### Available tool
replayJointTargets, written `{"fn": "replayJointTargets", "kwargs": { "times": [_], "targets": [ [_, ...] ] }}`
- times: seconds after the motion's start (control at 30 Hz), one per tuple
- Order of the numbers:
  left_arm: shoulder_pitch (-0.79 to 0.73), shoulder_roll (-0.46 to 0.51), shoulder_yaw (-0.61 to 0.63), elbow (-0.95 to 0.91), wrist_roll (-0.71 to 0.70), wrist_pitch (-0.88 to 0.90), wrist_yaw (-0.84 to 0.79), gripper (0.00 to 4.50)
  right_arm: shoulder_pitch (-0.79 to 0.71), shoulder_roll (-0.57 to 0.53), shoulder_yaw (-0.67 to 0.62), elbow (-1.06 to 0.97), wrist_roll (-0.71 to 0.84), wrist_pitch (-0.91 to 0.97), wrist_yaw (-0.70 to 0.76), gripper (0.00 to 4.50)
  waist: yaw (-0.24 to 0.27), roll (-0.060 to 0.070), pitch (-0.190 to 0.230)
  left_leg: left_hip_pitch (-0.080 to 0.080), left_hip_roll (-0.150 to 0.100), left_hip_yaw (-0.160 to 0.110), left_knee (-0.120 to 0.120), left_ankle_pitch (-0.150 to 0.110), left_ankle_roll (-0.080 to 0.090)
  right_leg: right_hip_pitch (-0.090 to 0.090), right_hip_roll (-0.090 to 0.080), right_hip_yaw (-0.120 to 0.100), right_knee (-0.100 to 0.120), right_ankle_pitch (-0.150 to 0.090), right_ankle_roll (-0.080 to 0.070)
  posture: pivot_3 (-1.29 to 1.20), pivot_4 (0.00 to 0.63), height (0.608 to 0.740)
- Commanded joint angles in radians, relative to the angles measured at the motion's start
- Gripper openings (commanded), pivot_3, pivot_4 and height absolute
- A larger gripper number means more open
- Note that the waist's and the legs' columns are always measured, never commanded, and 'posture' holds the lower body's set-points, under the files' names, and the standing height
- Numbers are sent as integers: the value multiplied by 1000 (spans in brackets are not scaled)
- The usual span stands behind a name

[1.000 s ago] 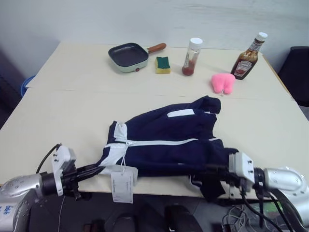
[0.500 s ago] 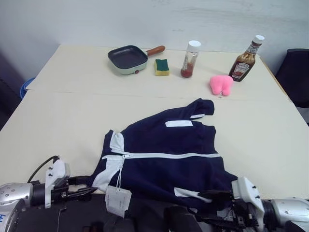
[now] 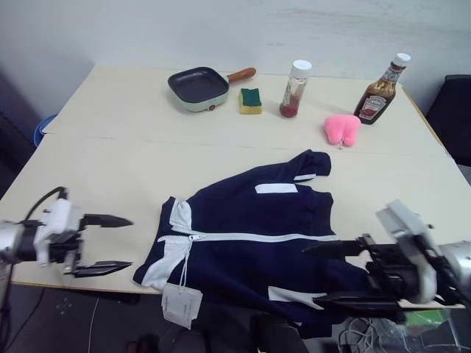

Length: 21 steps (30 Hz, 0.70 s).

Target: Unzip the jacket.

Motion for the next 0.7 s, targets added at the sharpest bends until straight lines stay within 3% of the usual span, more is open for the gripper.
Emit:
{"fn": "replayJointTargets", "kwargs": {
  "times": [0.03, 0.13, 0.2, 0.4, 0.53, 0.7],
  "targets": [
    [-94, -62, -125, -37, 84, -150, 2, 4475, -75, 98, 119, 16, -188, -97, -7, 4500, 0, 1, 0, -1, 0, 1, 0, 1, -2, -1, 0, 0, 0, 0, 0, 0, 150, 740],
    [-170, -133, -203, -18, 149, -283, 20, 4475, 3, 148, 140, 38, -492, -375, 88, 4500, 3, 1, 0, -4, -1, 1, 1, 2, -3, -3, 1, 1, 0, 0, 1, 0, 150, 740],
    [-197, -158, -240, -12, 162, -328, 12, 4475, 114, 167, 87, 67, -607, -527, 153, 4500, 7, 1, 0, -5, -2, 1, 2, 2, -3, -4, 1, 1, 1, 1, 1, 0, 150, 740],
    [-276, -181, -321, 105, 258, -504, 22, 4475, 414, 225, -131, 96, -679, -654, 189, 4500, 5, 0, 0, -3, -2, 4, 5, 1, -1, -1, 1, 2, 1, 1, 3, 0, 150, 740],
    [-318, -216, -371, 169, 302, -590, 43, 4475, 453, 266, -154, 53, -684, -641, 138, 4500, -5, 0, 0, 8, -1, 6, 4, 0, 2, 8, 2, 5, 2, 2, 3, 0, 150, 740],
    [-348, -224, -407, 200, 289, -633, 32, 4475, 456, 296, -158, 23, -689, -624, 87, 4500, 1, 1, 0, 6, -1, 6, 4, 4, -5, 3, 4, 5, 4, 2, 3, 0, 150, 740]
  ]
}}
